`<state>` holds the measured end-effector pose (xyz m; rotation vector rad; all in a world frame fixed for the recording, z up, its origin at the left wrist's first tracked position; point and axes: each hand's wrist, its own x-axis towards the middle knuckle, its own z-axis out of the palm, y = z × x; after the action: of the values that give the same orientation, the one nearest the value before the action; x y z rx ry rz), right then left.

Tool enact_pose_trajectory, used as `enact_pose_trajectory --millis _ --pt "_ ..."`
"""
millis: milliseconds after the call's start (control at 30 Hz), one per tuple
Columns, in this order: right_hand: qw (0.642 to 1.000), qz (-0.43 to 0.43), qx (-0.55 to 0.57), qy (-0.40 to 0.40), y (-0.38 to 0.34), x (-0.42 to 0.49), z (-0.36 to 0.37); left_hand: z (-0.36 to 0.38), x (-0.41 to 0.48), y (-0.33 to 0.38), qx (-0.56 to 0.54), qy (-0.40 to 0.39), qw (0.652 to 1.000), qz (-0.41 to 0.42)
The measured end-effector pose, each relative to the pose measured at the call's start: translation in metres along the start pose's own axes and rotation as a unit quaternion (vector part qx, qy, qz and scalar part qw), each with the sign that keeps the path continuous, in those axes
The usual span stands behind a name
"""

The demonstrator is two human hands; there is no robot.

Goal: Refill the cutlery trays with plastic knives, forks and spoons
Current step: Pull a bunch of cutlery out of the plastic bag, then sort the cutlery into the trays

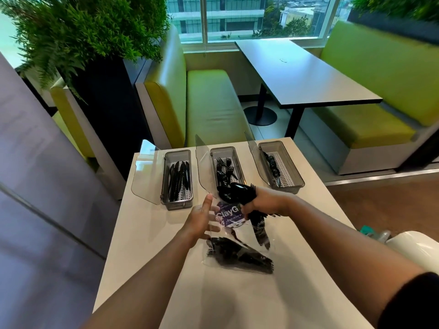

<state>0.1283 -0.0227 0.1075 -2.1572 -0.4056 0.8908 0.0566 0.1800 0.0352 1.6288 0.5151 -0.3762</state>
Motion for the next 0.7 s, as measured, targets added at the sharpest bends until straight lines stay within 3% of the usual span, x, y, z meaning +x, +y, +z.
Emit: enact_pose_trajectory --millis 167,433,700 --pt "0.986 -0.039 0.162 0.009 0.01 -0.001 -0.001 0.0 0.0 -0.004 0.004 -0.021 0.999 -0.028" --pt "0.931 -0.06 0.315 0.174 0.016 0.009 0.01 -0.002 -0.007 -0.006 0.025 -0.095 0.991 -0.086" --pt "0.874 -0.053 0.421 0.235 0.009 0.019 0.012 -0.005 -0.004 -0.006 0.056 -0.071 0.993 -0.072"
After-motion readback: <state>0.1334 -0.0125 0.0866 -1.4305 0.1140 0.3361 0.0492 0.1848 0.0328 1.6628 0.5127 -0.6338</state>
